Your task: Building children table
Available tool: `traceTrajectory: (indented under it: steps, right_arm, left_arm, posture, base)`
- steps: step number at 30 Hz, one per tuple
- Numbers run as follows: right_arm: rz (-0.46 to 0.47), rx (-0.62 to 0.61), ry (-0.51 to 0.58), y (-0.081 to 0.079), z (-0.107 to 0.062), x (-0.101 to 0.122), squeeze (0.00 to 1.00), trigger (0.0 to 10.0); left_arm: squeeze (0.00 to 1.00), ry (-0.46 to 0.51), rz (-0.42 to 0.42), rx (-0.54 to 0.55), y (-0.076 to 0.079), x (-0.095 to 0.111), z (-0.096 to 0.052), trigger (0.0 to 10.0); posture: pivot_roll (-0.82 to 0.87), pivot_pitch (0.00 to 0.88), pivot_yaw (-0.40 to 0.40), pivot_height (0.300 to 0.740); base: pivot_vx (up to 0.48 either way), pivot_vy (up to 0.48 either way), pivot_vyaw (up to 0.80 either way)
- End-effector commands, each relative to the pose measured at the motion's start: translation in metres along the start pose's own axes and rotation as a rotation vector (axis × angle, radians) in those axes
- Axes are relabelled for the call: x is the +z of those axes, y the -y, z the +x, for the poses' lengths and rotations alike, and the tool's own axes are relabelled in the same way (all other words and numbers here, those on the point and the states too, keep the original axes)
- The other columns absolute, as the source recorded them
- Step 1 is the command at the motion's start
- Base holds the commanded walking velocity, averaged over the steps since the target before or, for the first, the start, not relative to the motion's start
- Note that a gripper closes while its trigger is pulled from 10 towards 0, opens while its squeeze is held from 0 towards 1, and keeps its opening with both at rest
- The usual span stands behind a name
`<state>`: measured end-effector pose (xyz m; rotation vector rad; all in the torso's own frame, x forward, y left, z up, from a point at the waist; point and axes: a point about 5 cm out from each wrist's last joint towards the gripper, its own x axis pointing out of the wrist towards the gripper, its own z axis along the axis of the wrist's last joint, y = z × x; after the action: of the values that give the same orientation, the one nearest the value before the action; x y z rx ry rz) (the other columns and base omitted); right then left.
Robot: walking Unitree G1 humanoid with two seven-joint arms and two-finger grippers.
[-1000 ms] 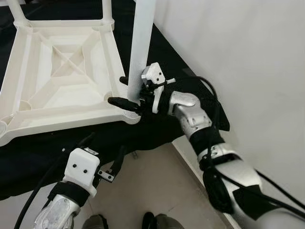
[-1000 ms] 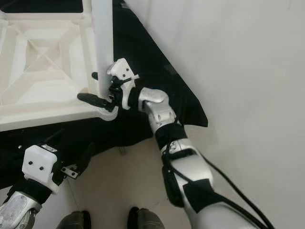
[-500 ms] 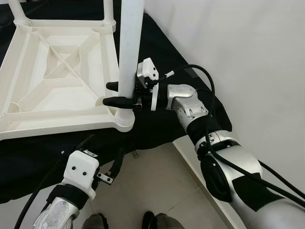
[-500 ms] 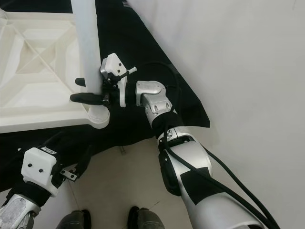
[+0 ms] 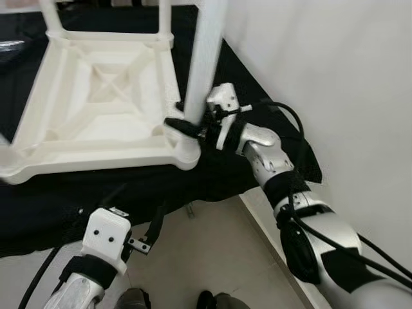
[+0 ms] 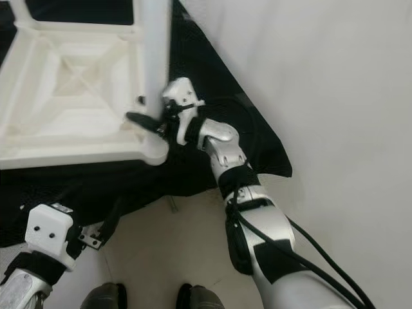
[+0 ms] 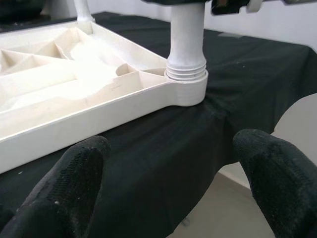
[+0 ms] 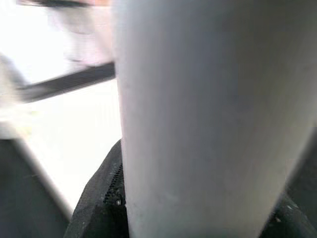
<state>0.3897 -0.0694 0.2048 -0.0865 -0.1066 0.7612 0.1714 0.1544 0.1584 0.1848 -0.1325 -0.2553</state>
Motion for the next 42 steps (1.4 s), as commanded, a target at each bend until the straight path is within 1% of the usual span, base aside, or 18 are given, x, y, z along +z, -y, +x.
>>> traceTrajectory:
  steps: [1,3,5,11,12,13,15,16,19,22,23,26,29,36,38,40,41,42]
  right_arm:
    - [0.070,-0.288,-0.381,-0.008,-0.036,-0.086,0.00,0.0]
    - [0.121,-0.225,-0.345,-0.035,-0.029,-0.084,0.00,0.0]
    - [0.121,-0.225,-0.345,-0.035,-0.029,-0.084,0.00,0.0]
    - [0.100,-0.147,-0.306,-0.050,-0.008,-0.068,0.00,0.0]
    - [0.090,-0.138,-0.298,-0.049,-0.003,-0.062,0.00,8.0]
    - [0.103,-0.115,-0.267,-0.049,0.003,-0.054,0.00,10.0]
    - [0.111,-0.117,-0.249,-0.049,0.005,-0.048,0.00,10.0]
    - [0.123,-0.085,-0.214,-0.050,0.008,-0.038,1.00,10.0]
    - [0.085,0.027,-0.176,-0.050,0.011,-0.022,1.00,10.0]
    - [0.070,0.062,-0.153,-0.049,0.011,-0.015,1.00,10.0]
    - [0.053,0.140,-0.109,-0.046,0.012,-0.006,0.00,10.0]
    - [0.039,0.198,-0.078,-0.045,0.013,0.000,0.00,10.0]
    - [-0.097,0.375,-0.021,-0.030,0.013,0.022,0.00,10.0]
    - [-0.127,0.484,0.004,-0.030,0.014,0.033,0.00,10.0]
    - [-0.138,0.565,0.007,-0.032,0.013,0.036,0.00,2.5]
    - [-0.136,0.580,0.007,-0.032,0.013,0.036,0.00,2.5]
    - [-0.143,0.598,0.006,-0.032,0.013,0.035,0.00,0.0]
    - [-0.148,0.609,0.005,-0.032,0.013,0.034,0.00,0.0]
  left_arm:
    - [0.00,-0.007,-0.009,-0.011,0.002,-0.001,-0.002,10.0]
    - [0.00,-0.008,-0.010,-0.010,0.002,-0.001,-0.002,10.0]
    - [0.00,-0.008,-0.010,-0.010,0.002,-0.001,-0.002,10.0]
    - [0.00,-0.004,-0.005,-0.001,0.000,0.000,-0.001,10.0]
    - [0.00,-0.003,-0.005,0.000,0.000,0.000,-0.001,10.0]
    - [0.00,-0.001,-0.004,0.001,0.000,0.000,-0.001,10.0]
    - [0.00,-0.001,-0.004,0.002,0.000,0.000,-0.001,10.0]
    - [0.00,0.001,-0.004,0.001,0.000,0.000,0.000,10.0]
    - [0.00,0.004,-0.003,0.000,0.001,0.001,0.000,10.0]
    - [0.00,0.005,-0.003,0.000,0.001,0.001,0.000,10.0]
    - [0.00,0.006,-0.003,0.001,0.001,0.001,0.001,10.0]
    - [0.00,0.007,-0.002,0.002,0.000,0.001,0.001,10.0]
    - [0.00,0.013,0.002,0.004,0.000,0.002,0.002,10.0]
    - [0.00,0.015,0.006,0.003,0.000,0.002,0.003,10.0]
    - [0.00,0.017,0.008,0.004,-0.001,0.003,0.003,10.0]
    - [0.00,0.017,0.009,0.005,-0.001,0.003,0.003,10.0]
    - [0.00,0.017,0.010,0.006,-0.001,0.003,0.003,10.0]
    - [0.00,0.017,0.010,0.007,-0.001,0.003,0.003,10.0]
  posture:
    - [0.20,0.239,-0.166,0.740]
    - [0.20,0.234,-0.164,0.740]
    - [0.20,0.234,-0.164,0.740]
    - [0.21,0.225,-0.172,0.740]
    - [0.21,0.224,-0.173,0.740]
    - [0.21,0.223,-0.171,0.740]
    - [0.21,0.223,-0.171,0.740]
    - [0.21,0.221,-0.172,0.740]
    - [0.22,0.221,-0.172,0.740]
    - [0.22,0.221,-0.172,0.740]
    - [0.22,0.212,-0.171,0.740]
    - [0.22,0.212,-0.171,0.740]
    - [0.24,0.206,-0.175,0.740]
    - [0.24,0.201,-0.175,0.740]
    - [0.24,0.201,-0.175,0.740]
    - [0.24,0.201,-0.175,0.740]
    - [0.26,0.199,-0.177,0.740]
    - [0.26,0.199,-0.177,0.740]
  base:
    - [0.000,0.000,0.00]
    - [0.000,0.000,0.00]
    - [0.000,0.000,0.00]
    - [0.000,0.000,0.00]
    - [0.000,0.000,0.00]
    - [0.000,0.000,0.00]
    - [0.000,0.000,0.00]
    - [0.000,0.000,0.00]
    - [0.000,0.000,0.00]
    - [0.000,0.000,0.00]
    - [0.000,0.000,0.00]
    - [0.000,0.000,0.00]
    - [0.000,0.000,0.00]
    - [0.000,0.000,0.00]
    - [0.000,0.000,0.00]
    - [0.000,0.000,0.00]
    - [0.000,0.000,0.00]
    - [0.000,0.000,0.00]
